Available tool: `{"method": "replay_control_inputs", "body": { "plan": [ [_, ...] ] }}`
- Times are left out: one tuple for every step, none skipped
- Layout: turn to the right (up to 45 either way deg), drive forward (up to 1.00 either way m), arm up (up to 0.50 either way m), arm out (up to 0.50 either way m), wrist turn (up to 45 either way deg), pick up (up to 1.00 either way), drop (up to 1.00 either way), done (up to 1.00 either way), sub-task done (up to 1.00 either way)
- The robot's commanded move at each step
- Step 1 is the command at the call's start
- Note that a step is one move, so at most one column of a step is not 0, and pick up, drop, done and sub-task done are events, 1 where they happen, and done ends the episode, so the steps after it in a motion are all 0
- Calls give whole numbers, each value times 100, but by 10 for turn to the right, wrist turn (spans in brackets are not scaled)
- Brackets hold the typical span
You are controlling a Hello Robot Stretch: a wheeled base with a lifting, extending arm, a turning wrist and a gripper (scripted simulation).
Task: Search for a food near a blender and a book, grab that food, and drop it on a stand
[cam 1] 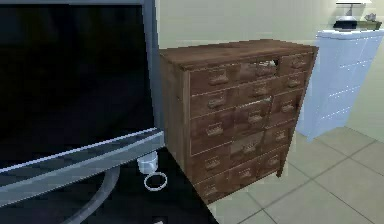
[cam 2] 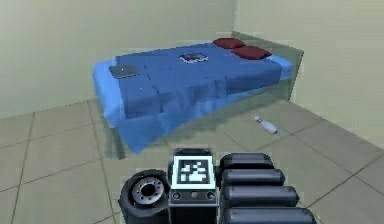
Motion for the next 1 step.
{"method": "replay_control_inputs", "body": {
  "plan": [
    [0, 20, 0, 0, 0, 0, 0, 0, 0]
  ]
}}
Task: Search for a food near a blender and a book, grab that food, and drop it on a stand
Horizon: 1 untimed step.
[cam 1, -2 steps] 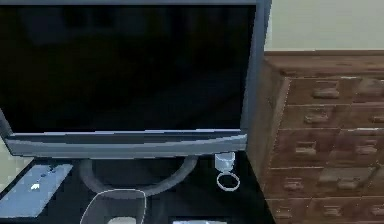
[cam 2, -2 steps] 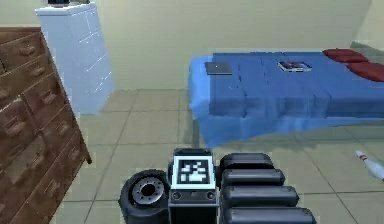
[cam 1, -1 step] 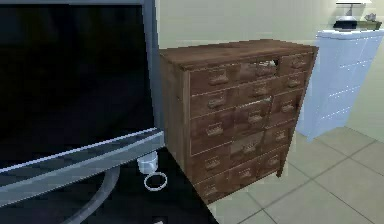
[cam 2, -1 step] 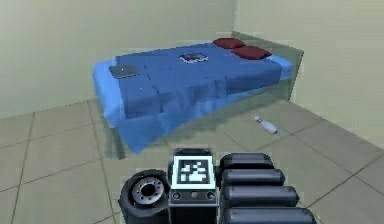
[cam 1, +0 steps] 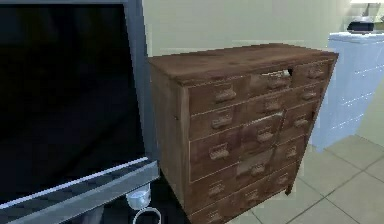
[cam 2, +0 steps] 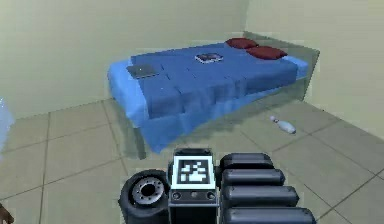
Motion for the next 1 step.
{"method": "replay_control_inputs", "body": {
  "plan": [
    [-450, 0, 0, 0, 0, 0, 0, 0, 0]
  ]
}}
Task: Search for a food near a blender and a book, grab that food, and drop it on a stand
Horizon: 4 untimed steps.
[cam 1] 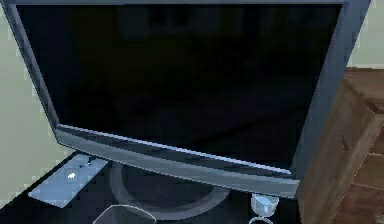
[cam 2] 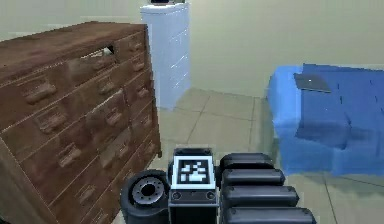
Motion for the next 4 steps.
{"method": "replay_control_inputs", "body": {
  "plan": [
    [-270, 0, 0, 0, 0, 0, 0, 0, 0],
    [450, 0, 0, 0, 0, 0, 0, 0, 0],
    [270, 0, 0, 0, 0, 0, 0, 0, 0],
    [-450, 0, 0, 0, 0, 0, 0, 0, 0]
  ]
}}
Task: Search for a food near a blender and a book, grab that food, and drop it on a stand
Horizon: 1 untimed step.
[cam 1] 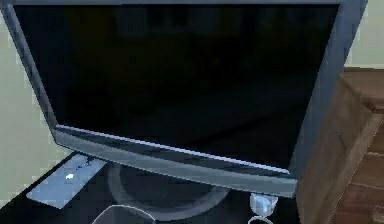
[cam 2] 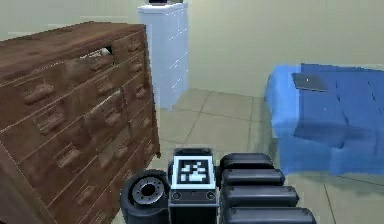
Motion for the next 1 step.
{"method": "replay_control_inputs", "body": {
  "plan": [
    [-180, 0, 0, 0, 0, 0, 0, 0, 0]
  ]
}}
